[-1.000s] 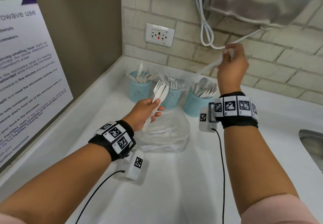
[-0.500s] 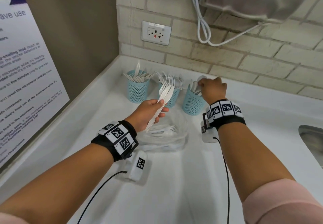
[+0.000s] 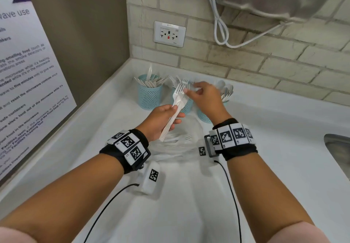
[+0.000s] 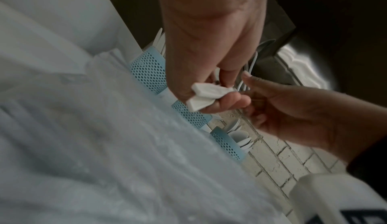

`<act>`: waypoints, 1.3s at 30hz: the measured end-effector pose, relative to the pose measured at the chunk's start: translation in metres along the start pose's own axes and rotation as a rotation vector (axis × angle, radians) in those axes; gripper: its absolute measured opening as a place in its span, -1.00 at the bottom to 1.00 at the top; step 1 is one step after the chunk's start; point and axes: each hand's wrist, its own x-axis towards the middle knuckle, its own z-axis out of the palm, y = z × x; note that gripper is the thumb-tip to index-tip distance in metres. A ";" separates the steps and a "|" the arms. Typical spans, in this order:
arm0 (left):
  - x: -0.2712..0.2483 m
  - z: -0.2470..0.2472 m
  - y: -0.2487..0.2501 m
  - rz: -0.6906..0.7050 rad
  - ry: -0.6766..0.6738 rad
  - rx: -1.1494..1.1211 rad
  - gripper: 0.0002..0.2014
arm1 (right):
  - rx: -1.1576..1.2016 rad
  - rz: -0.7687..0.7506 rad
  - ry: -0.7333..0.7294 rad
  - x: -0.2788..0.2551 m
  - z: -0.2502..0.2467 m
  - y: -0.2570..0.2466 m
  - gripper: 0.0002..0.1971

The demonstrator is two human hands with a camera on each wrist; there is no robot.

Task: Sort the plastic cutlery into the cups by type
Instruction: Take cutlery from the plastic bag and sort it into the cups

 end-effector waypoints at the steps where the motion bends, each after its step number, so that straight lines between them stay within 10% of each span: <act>1: 0.000 0.000 -0.001 0.004 -0.008 -0.006 -0.84 | 0.077 0.058 -0.095 -0.004 0.006 0.000 -0.55; 8: -0.004 -0.005 -0.006 0.048 -0.004 0.004 -0.85 | 0.562 0.270 -0.220 -0.014 0.016 0.004 -0.74; 23: 0.003 -0.005 -0.011 0.108 0.178 0.005 -0.84 | 0.604 0.308 -0.075 -0.011 0.030 -0.006 -0.91; 39: 0.004 -0.010 -0.007 -0.032 0.061 -0.221 -0.86 | 0.659 0.283 -0.167 -0.012 0.038 -0.009 -0.90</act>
